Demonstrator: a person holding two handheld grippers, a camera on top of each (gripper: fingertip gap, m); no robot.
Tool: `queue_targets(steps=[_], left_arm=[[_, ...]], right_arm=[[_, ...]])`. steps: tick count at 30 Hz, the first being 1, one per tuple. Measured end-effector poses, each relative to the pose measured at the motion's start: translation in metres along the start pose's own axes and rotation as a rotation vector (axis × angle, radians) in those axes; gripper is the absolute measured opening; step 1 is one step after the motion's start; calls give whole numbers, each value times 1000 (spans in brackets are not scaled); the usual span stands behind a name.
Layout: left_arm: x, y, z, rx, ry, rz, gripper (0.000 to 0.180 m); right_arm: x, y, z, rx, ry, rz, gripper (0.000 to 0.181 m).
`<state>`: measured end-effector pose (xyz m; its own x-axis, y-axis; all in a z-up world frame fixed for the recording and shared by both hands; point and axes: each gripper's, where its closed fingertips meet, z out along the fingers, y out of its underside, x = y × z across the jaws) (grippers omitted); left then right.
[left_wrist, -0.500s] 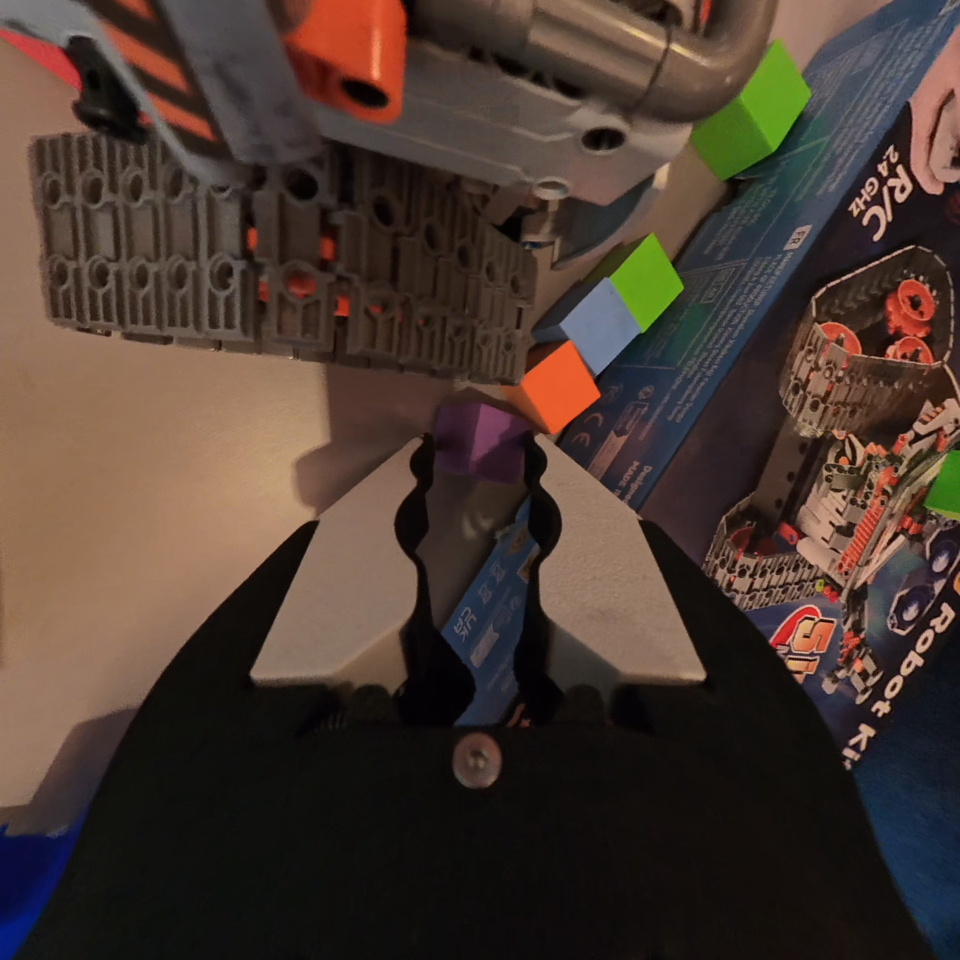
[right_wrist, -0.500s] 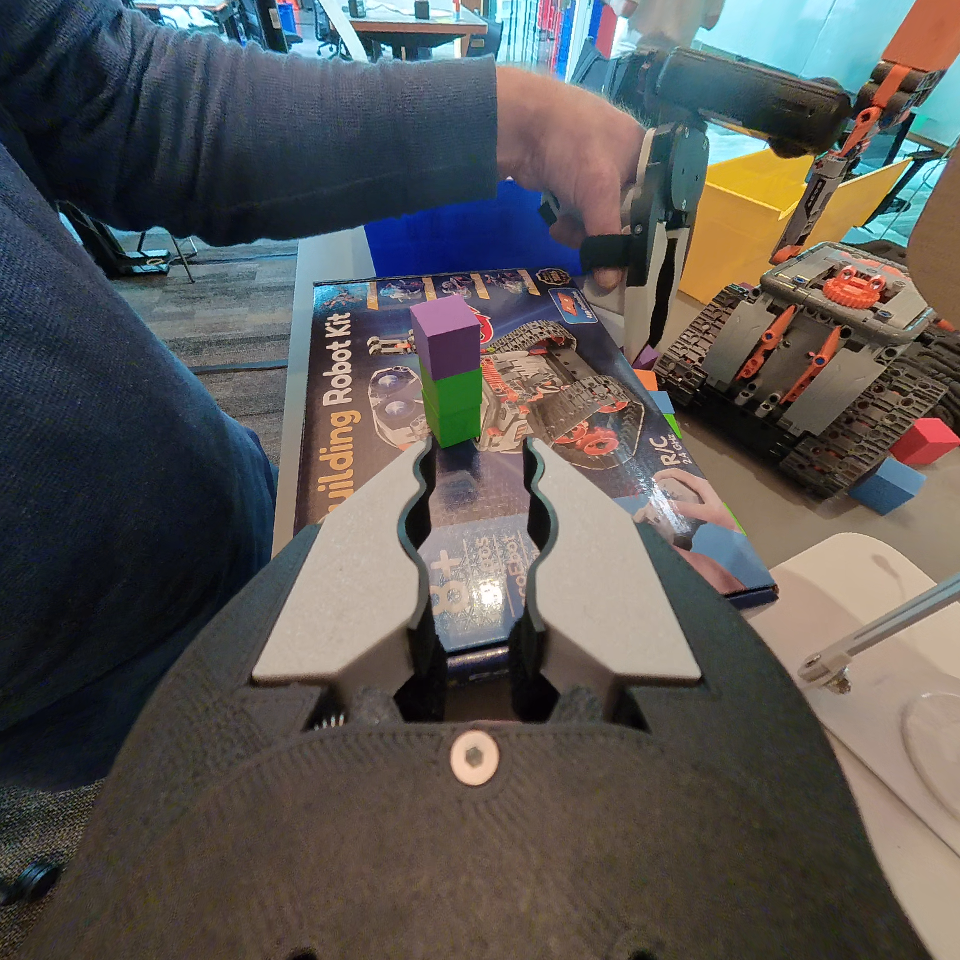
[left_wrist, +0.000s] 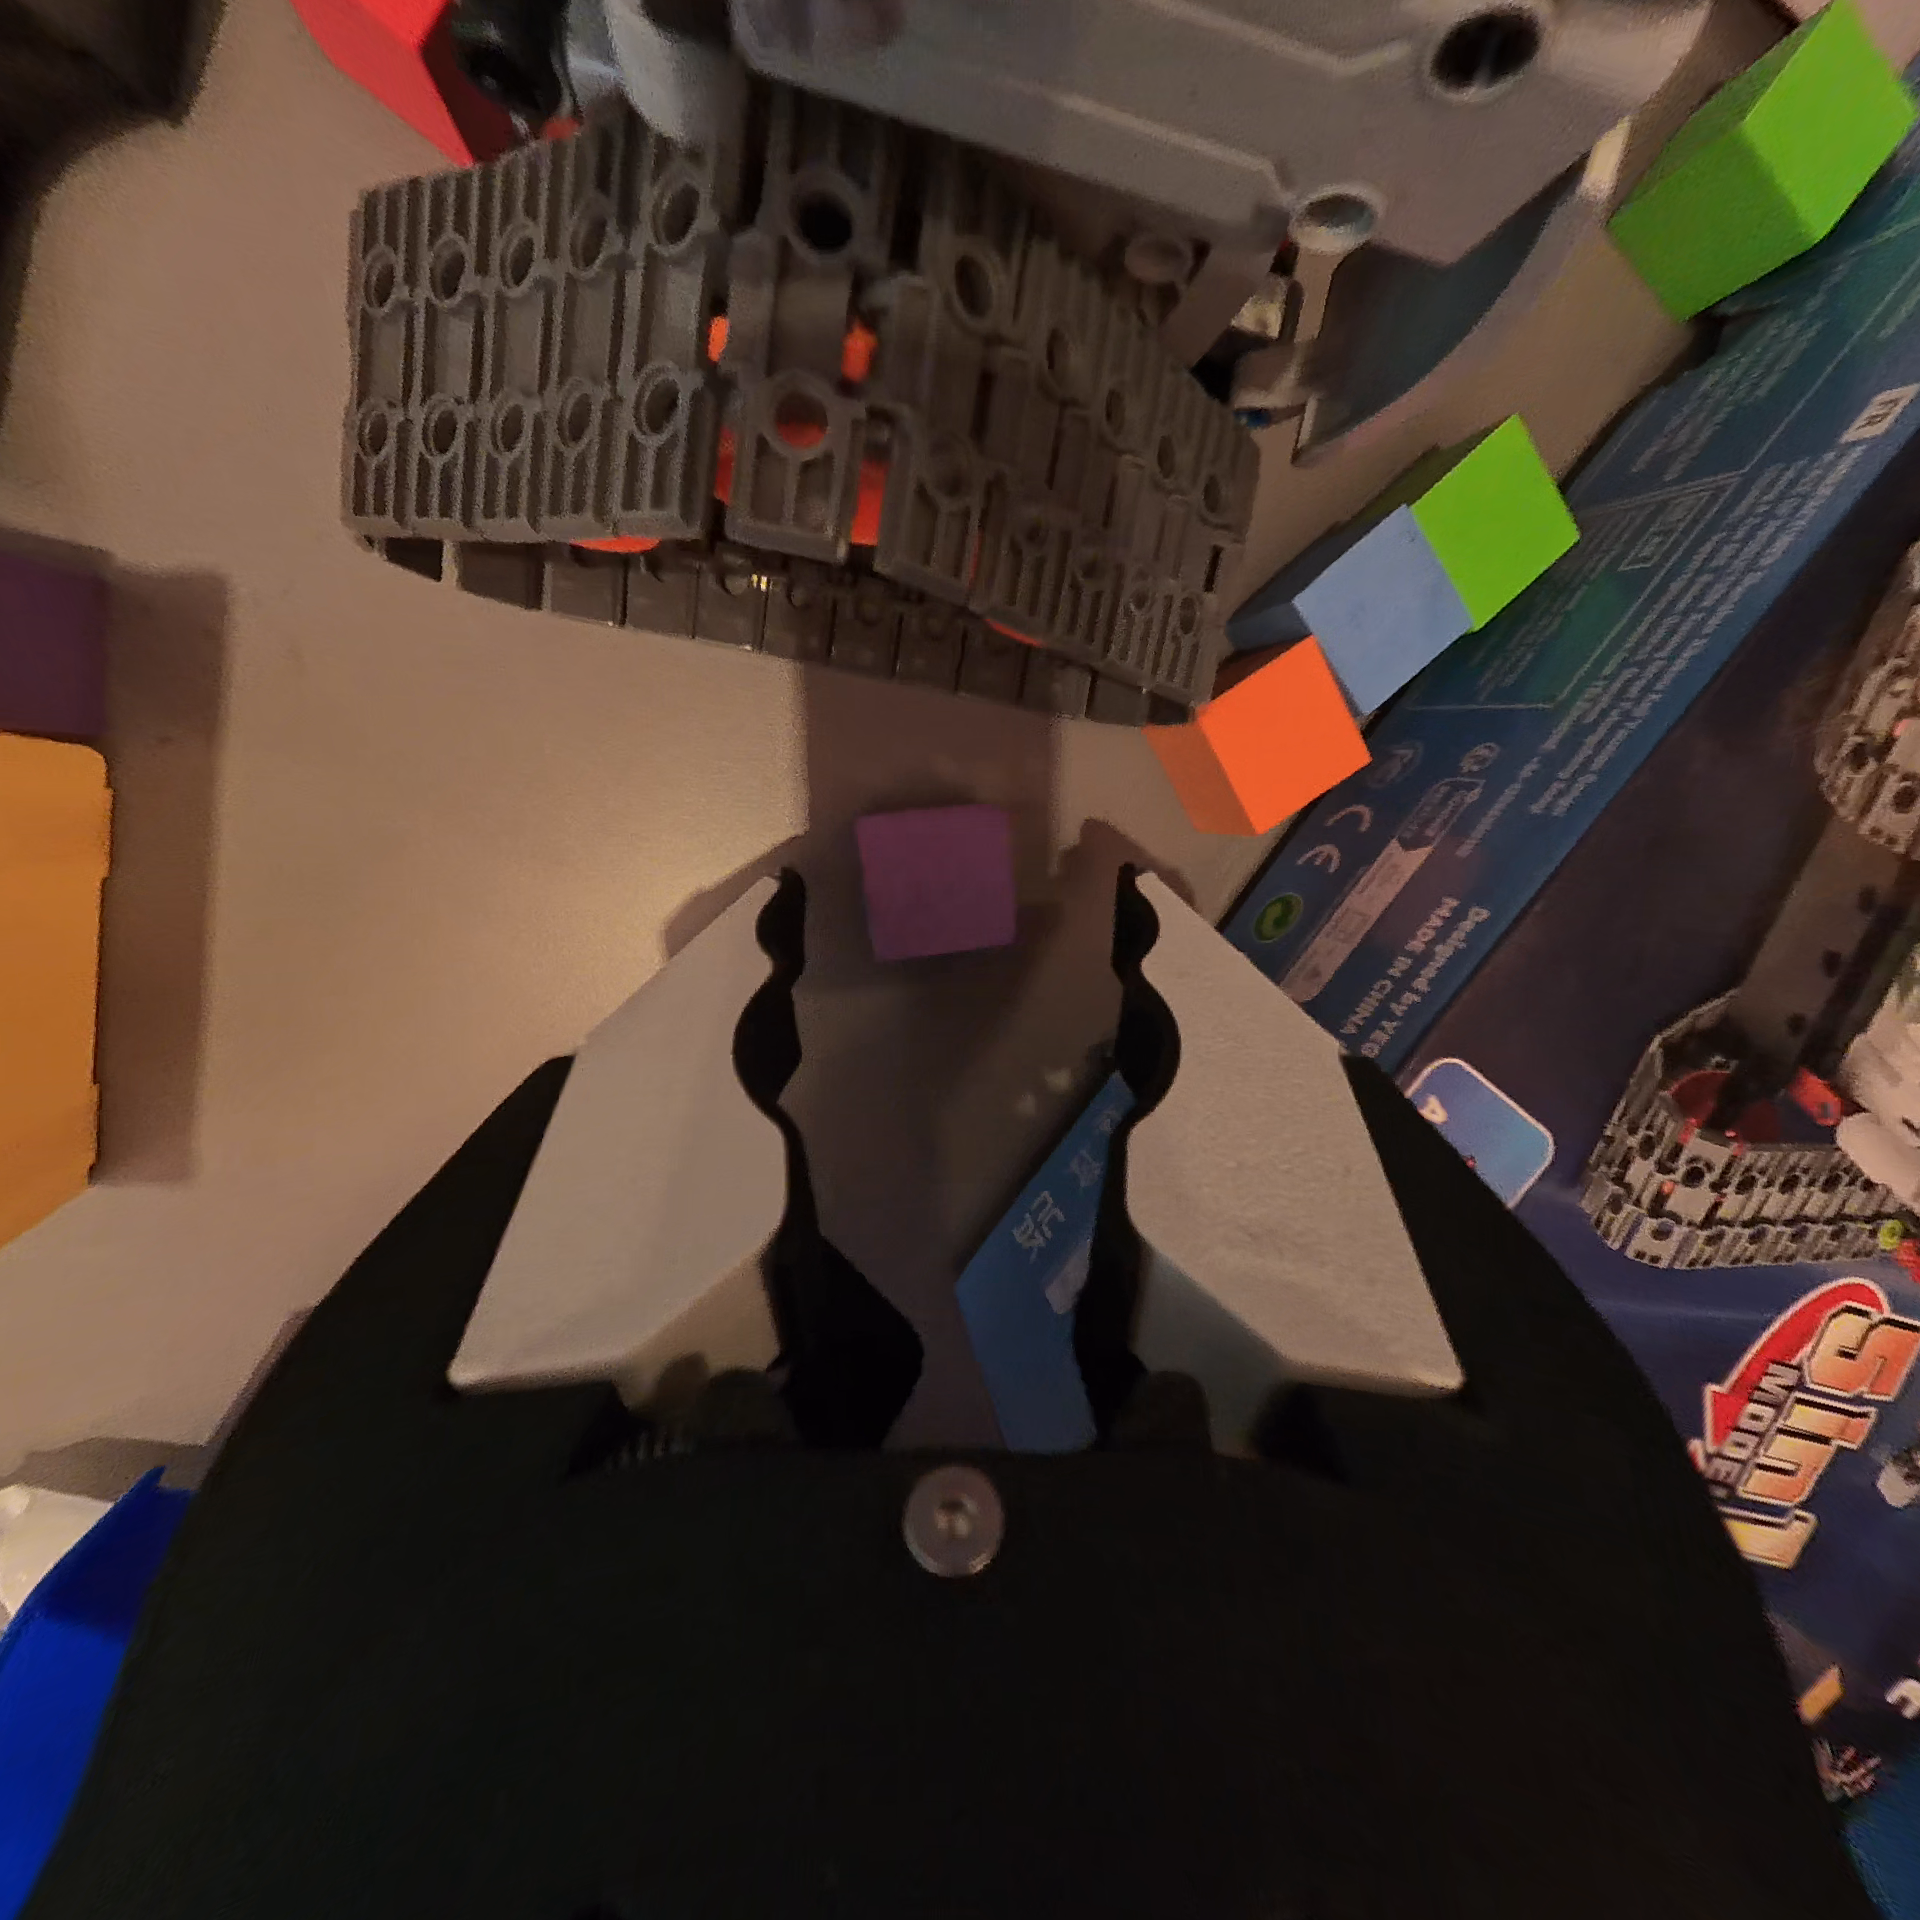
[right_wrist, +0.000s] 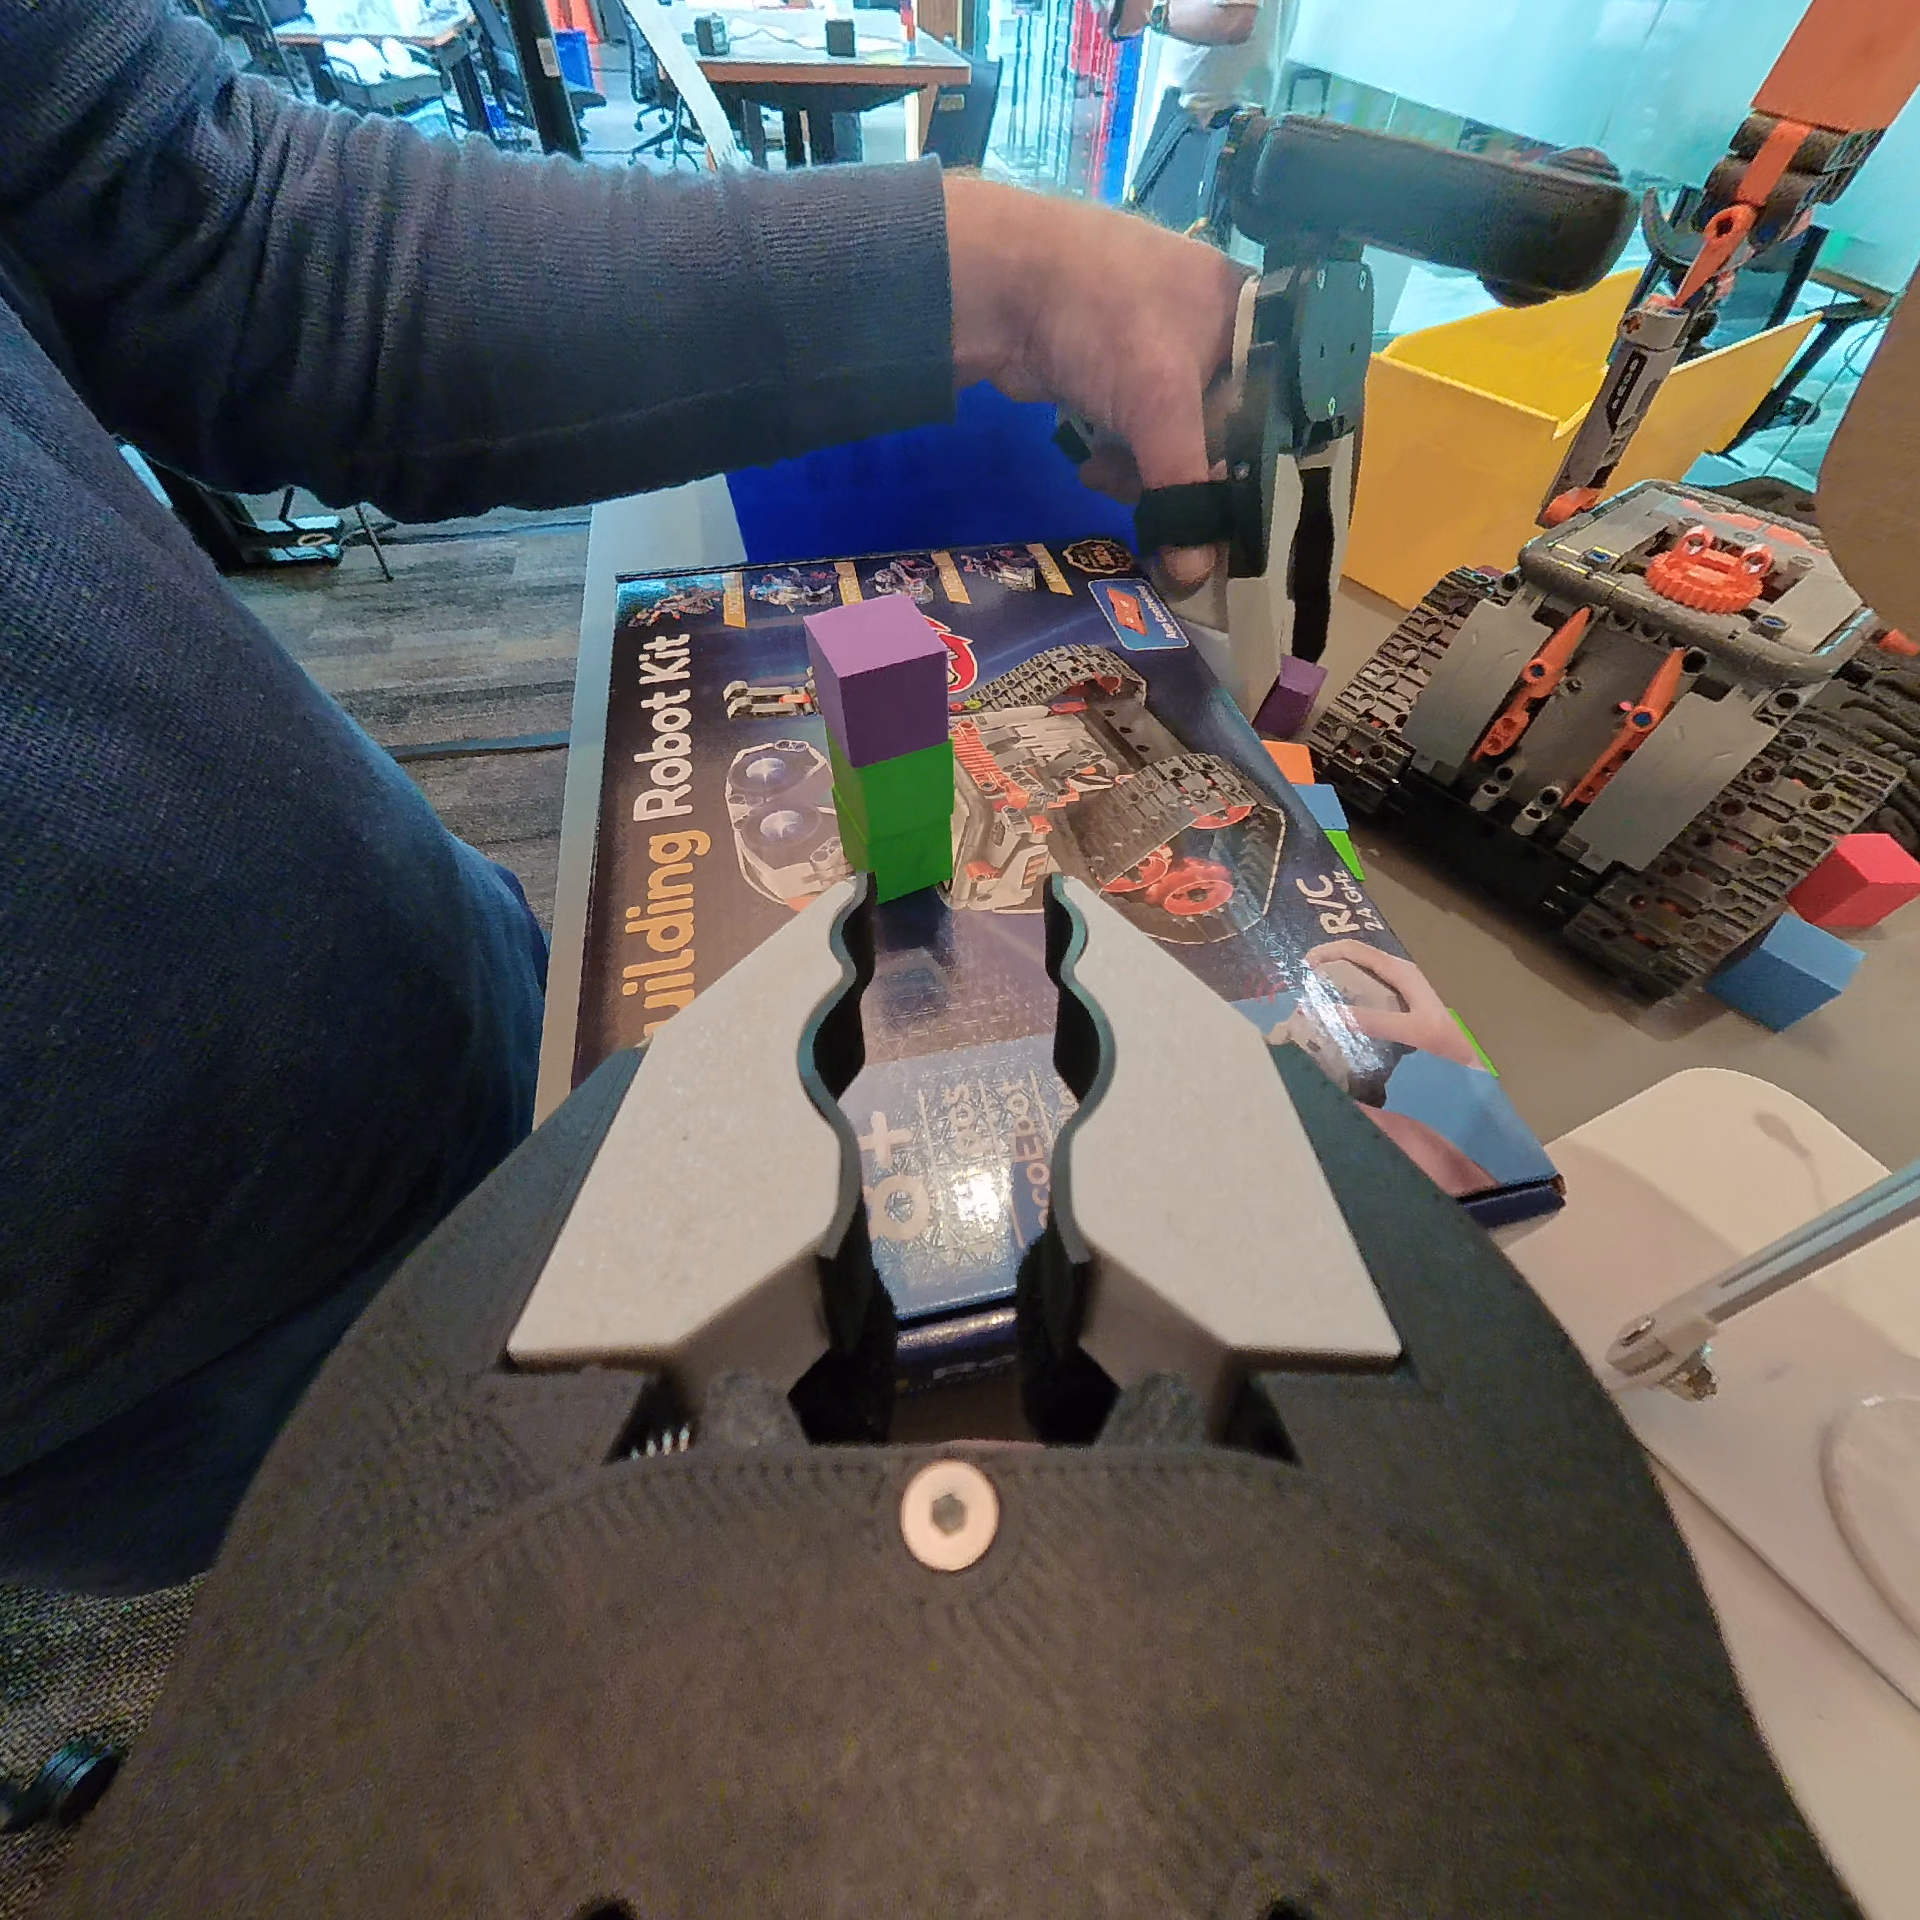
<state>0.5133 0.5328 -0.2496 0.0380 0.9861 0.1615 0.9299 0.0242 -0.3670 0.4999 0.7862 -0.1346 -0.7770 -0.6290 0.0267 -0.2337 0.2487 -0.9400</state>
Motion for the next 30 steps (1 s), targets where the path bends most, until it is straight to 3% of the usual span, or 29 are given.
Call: queue_targets(steps=[4,12,15,24,30], left_arm=[[-2,0,3,2,-13,10,27],[16,-12,-46,138,-149,-13,25],[51,-8,-75,175,-164,71,25],[204,-10,-113,225,118,381,26],[234,-16,-124,198,110,487,26]], right_arm=[[1,0,1,3,1,1,30],[-1,2,2,-19,7,12,32],[-5,8,7,-74,-19,28,34],[-22,29,44,-272,-90,12,23],[-26,31,57,-303,-100,3,19]])
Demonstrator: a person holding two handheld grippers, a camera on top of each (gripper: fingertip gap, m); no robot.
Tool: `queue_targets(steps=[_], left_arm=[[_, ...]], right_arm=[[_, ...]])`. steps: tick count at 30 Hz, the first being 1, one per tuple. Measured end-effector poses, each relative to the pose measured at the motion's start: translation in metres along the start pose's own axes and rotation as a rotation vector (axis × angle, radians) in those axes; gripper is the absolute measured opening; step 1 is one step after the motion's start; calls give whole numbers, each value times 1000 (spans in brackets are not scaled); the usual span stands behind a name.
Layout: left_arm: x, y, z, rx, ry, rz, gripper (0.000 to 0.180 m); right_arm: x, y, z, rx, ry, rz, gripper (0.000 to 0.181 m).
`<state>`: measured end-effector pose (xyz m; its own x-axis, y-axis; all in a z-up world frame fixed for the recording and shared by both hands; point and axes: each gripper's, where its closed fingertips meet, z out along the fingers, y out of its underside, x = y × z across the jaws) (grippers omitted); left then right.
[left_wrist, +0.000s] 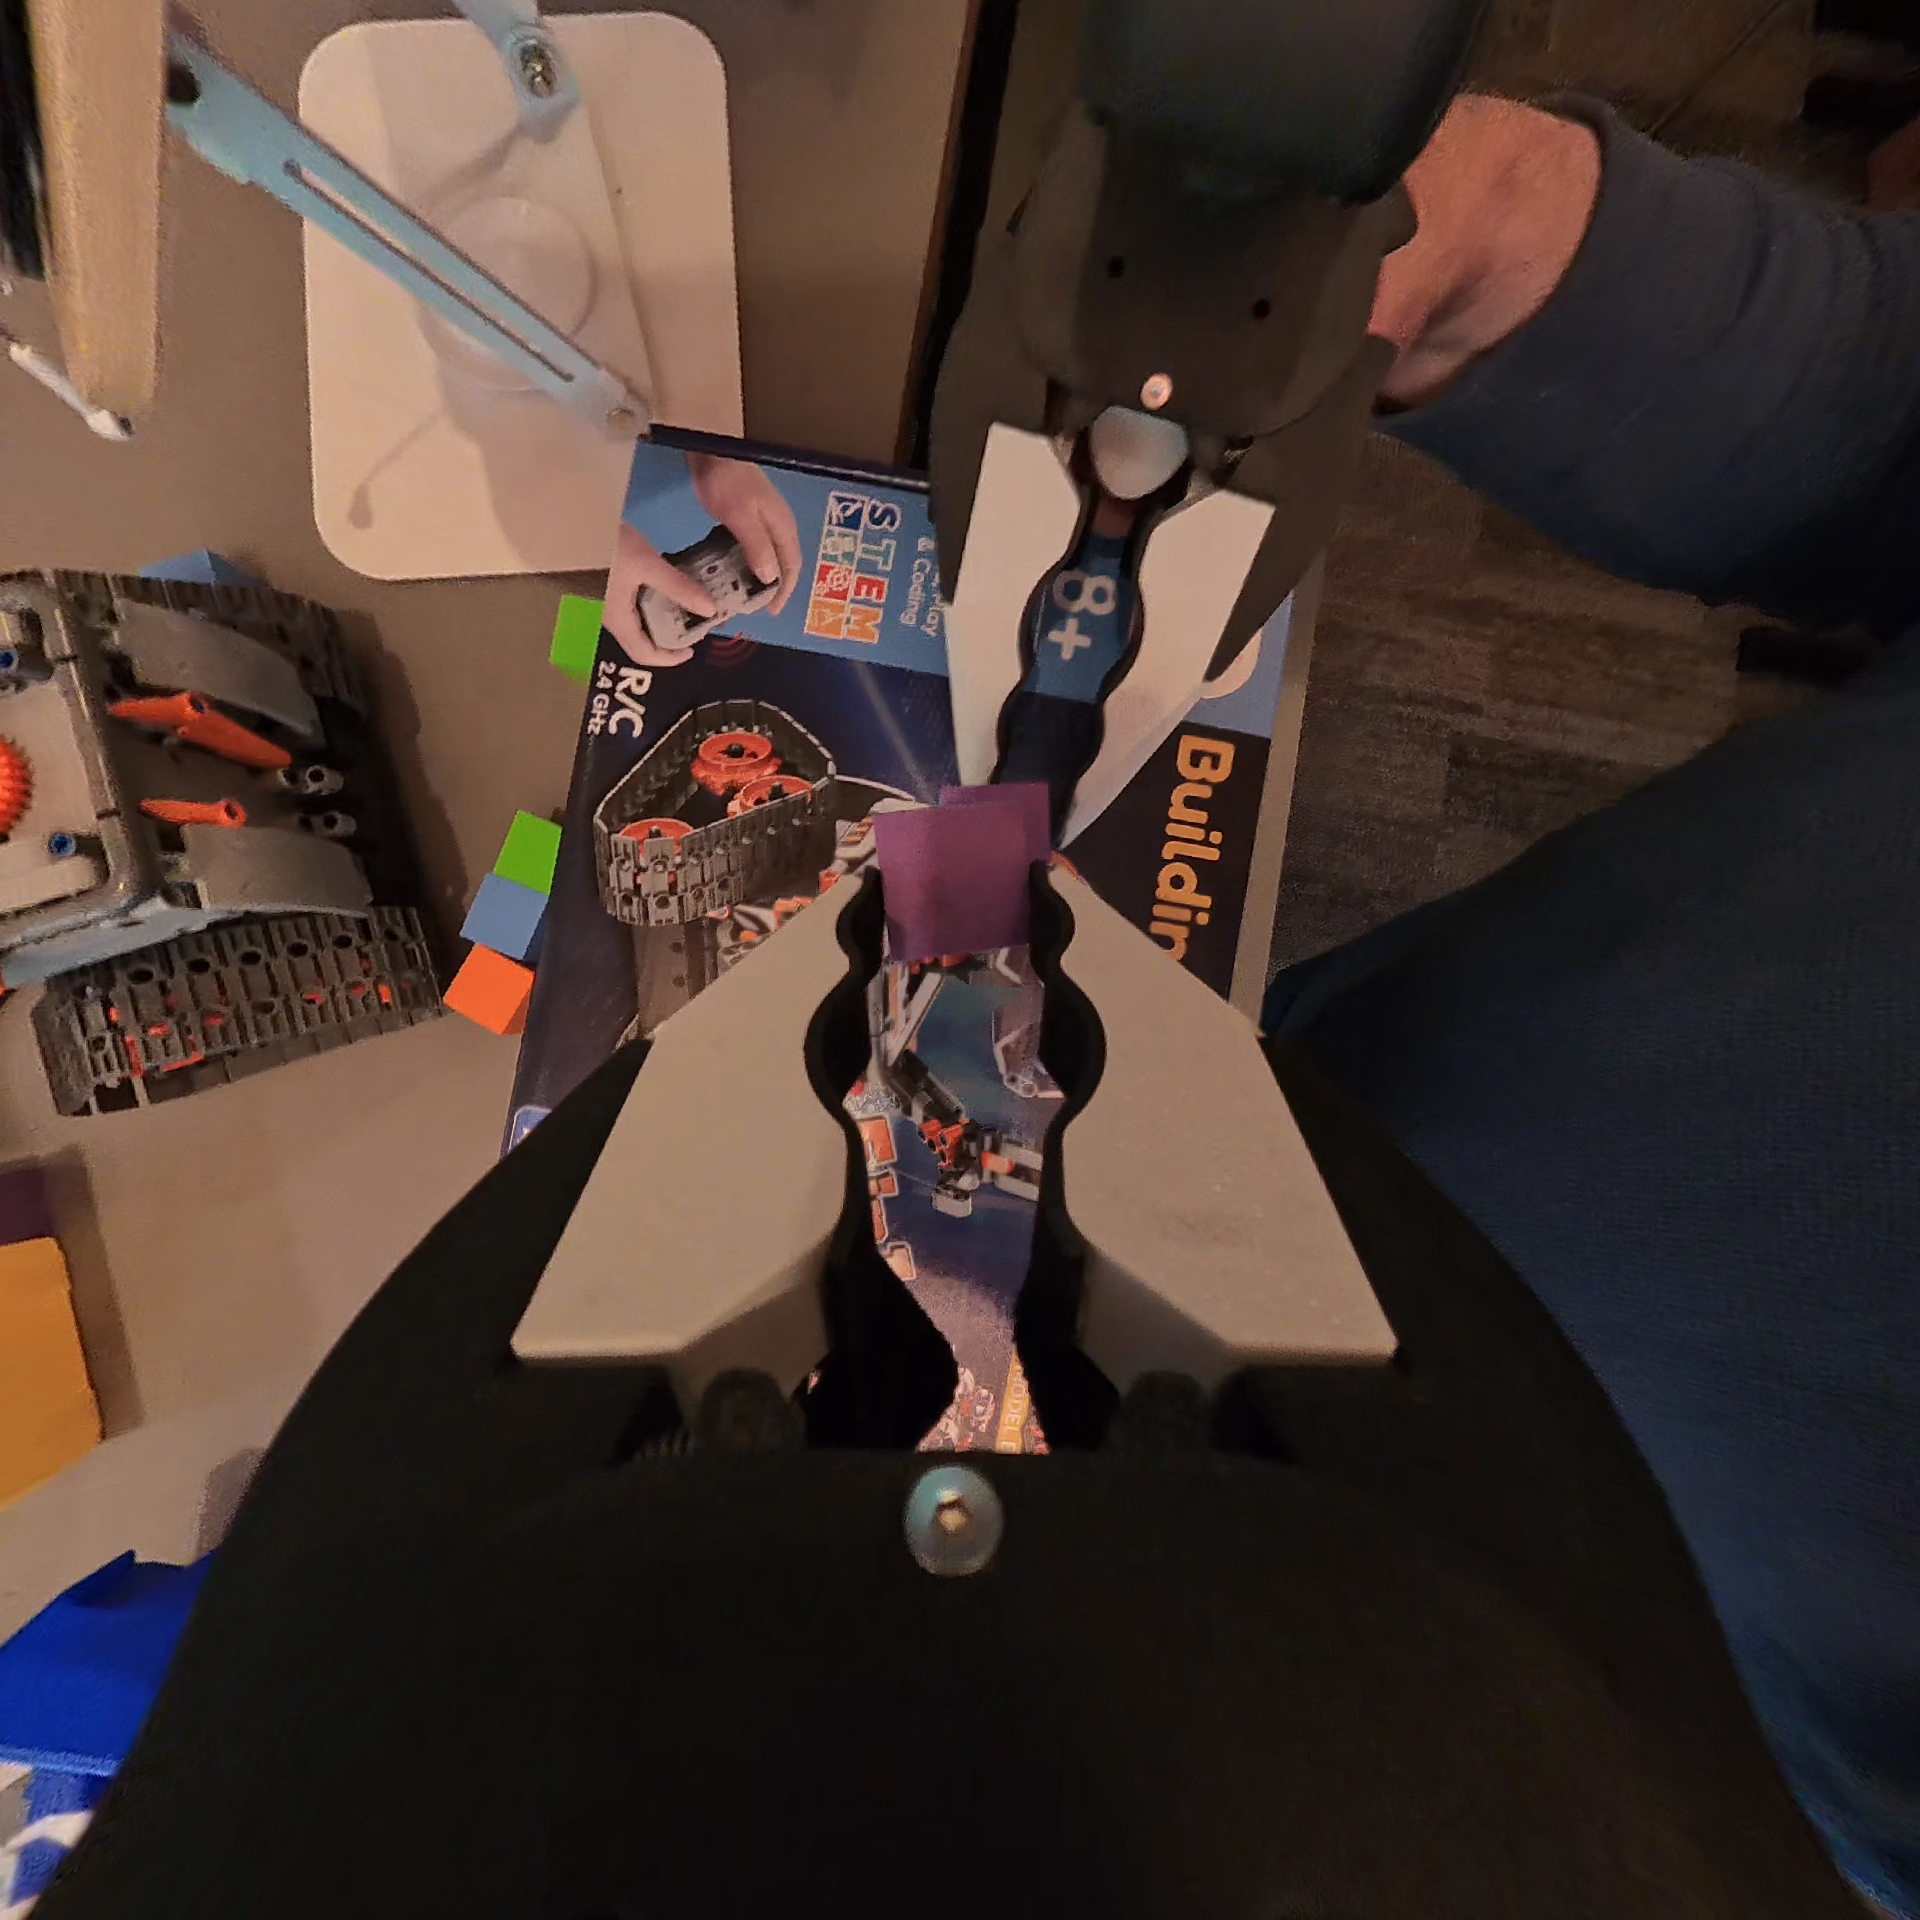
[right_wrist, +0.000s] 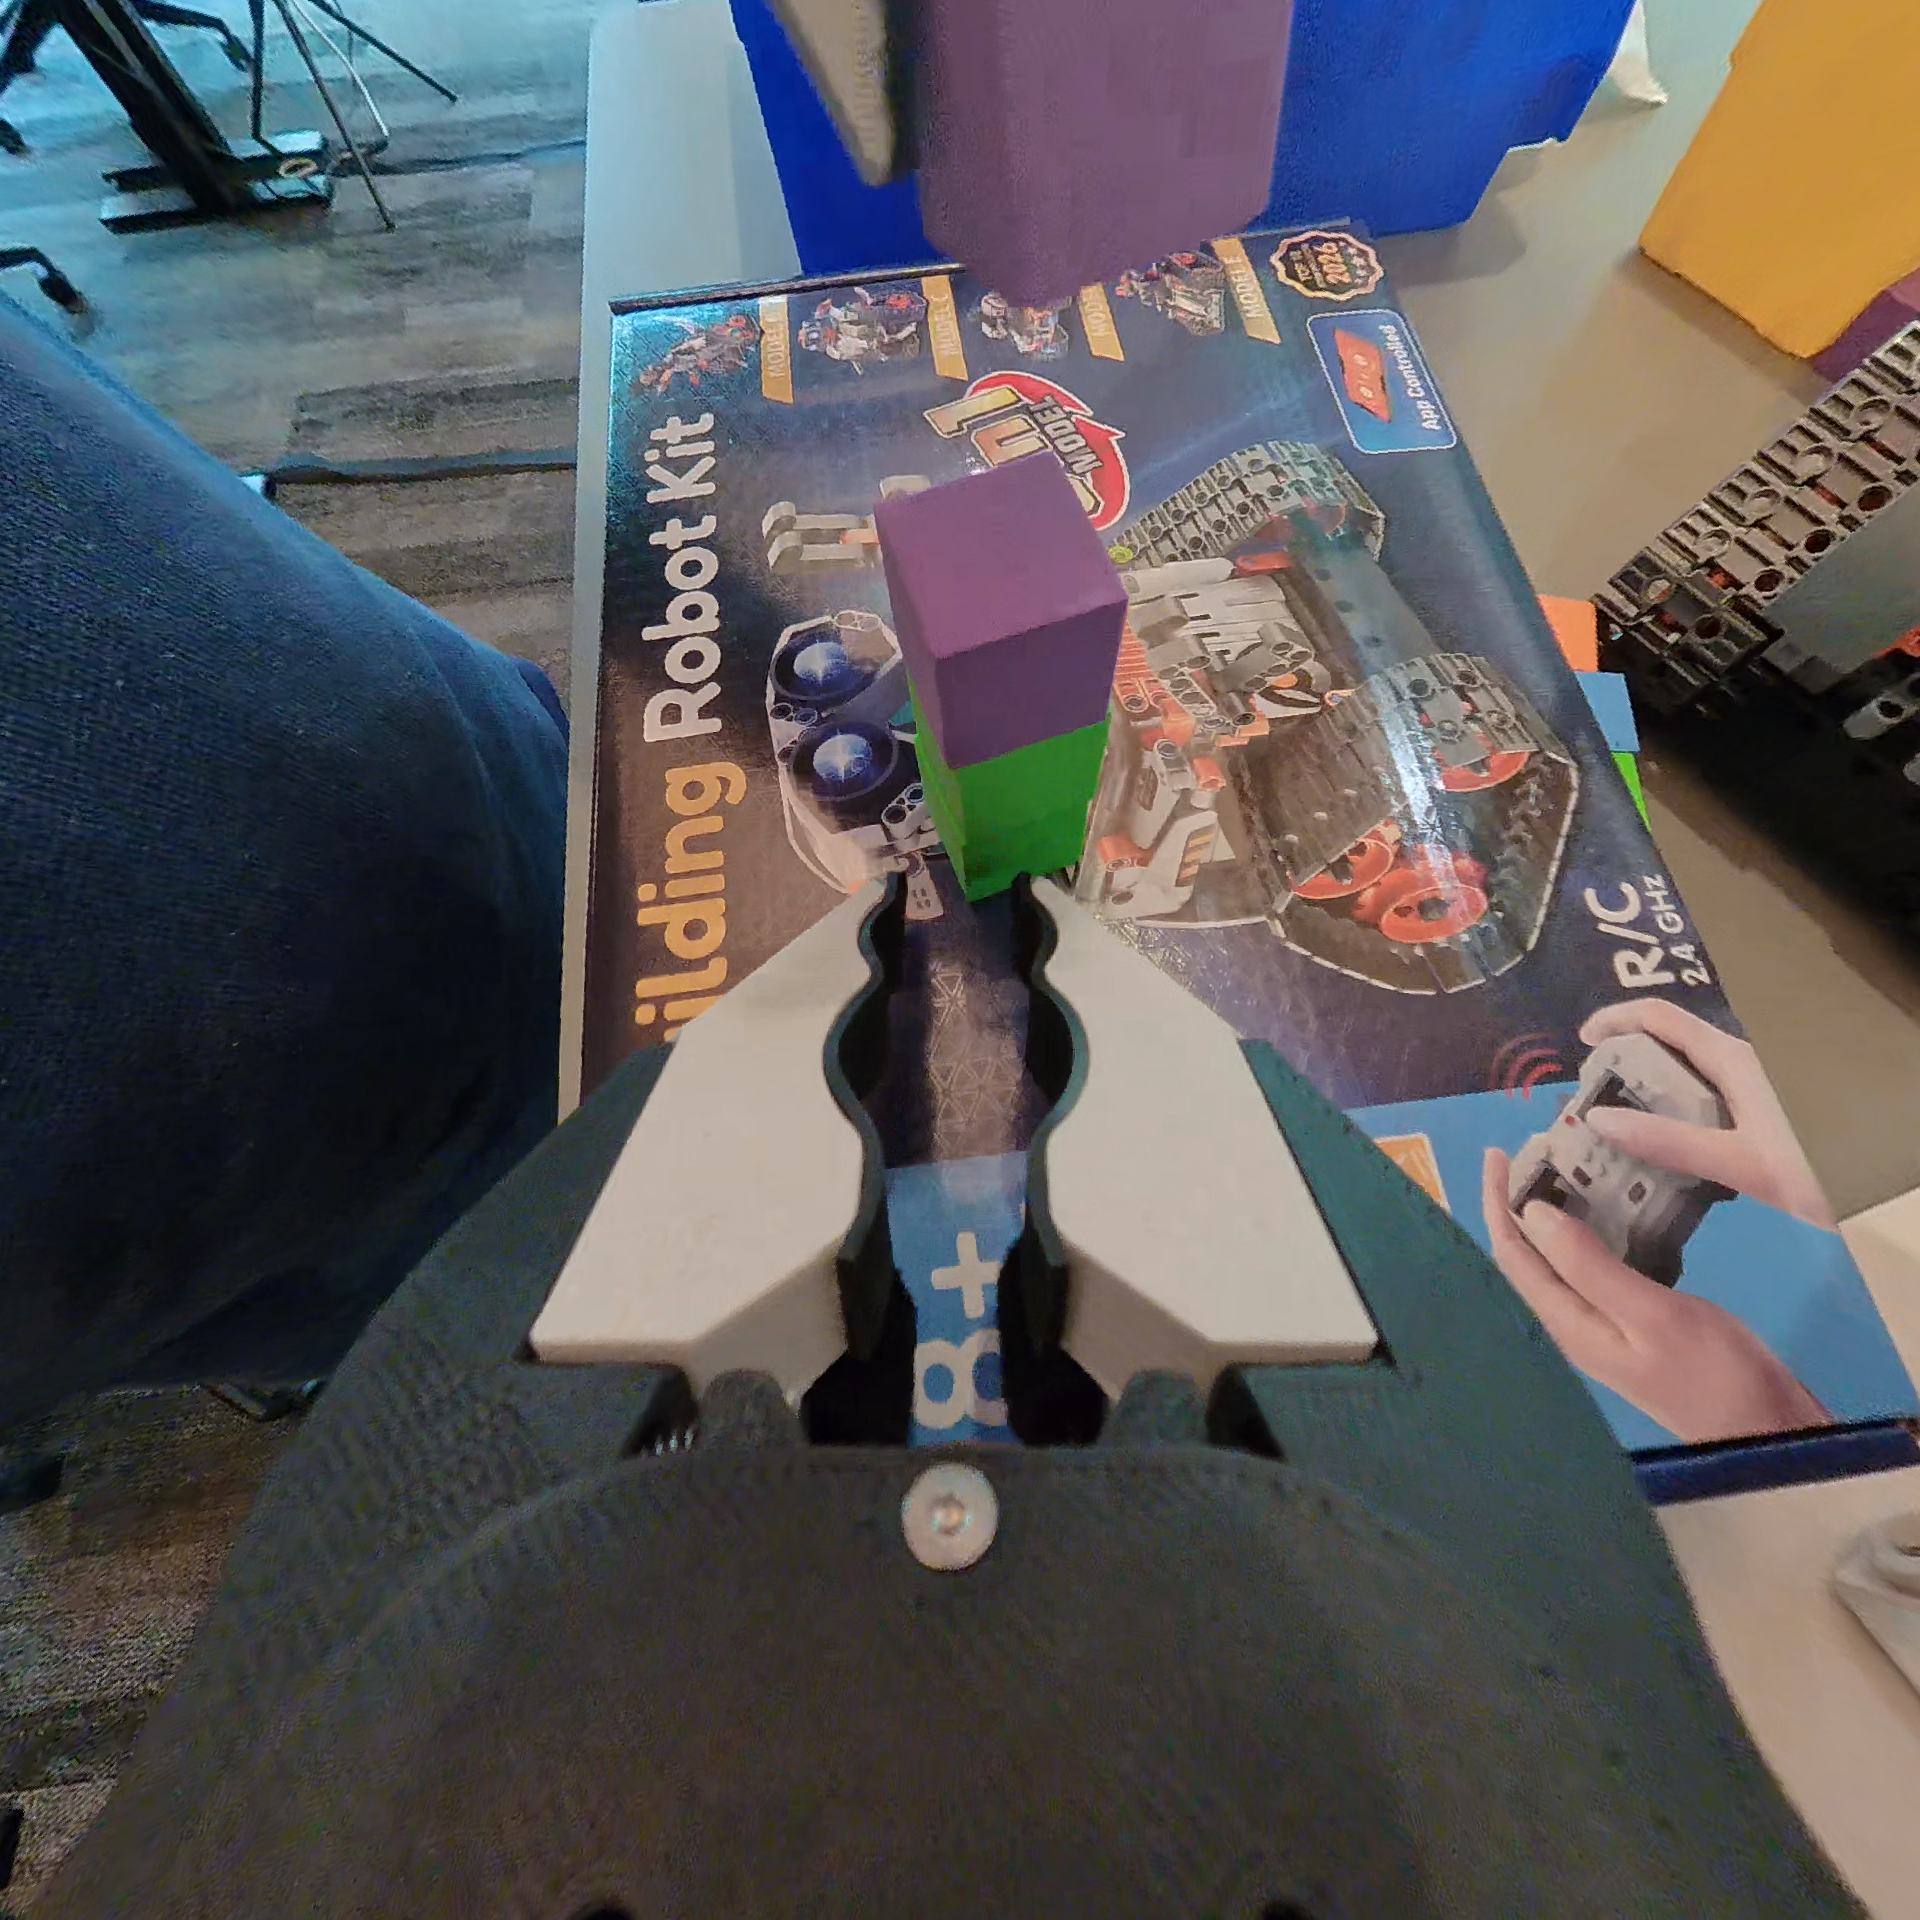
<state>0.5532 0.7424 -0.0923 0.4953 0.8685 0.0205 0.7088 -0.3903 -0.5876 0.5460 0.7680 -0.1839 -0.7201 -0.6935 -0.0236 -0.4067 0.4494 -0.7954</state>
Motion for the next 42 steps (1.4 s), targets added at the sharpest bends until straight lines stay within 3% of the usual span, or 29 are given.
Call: queue_targets(steps=[12,28,31,36,40,42], left_arm=[[9,7,20,-150,-21,65,25],[10,10,27,-208,-8,116,26],[6,14,29,-228,-25,107,45],[10,4,7,-126,0,76,69],[-20,-3,-24,18,-41,-18,64],[-47,4,-29,52,-105,-71,53]], right_arm=[[0,-3,6,-1,19,-8,16],[0,-6,5,22,8,-9,16],[-1,-6,4,28,5,-9,17],[1,-10,-6,78,19,7,20],[15,-6,-20,103,84,48,26],[28,-1,-28,114,142,89,30]])
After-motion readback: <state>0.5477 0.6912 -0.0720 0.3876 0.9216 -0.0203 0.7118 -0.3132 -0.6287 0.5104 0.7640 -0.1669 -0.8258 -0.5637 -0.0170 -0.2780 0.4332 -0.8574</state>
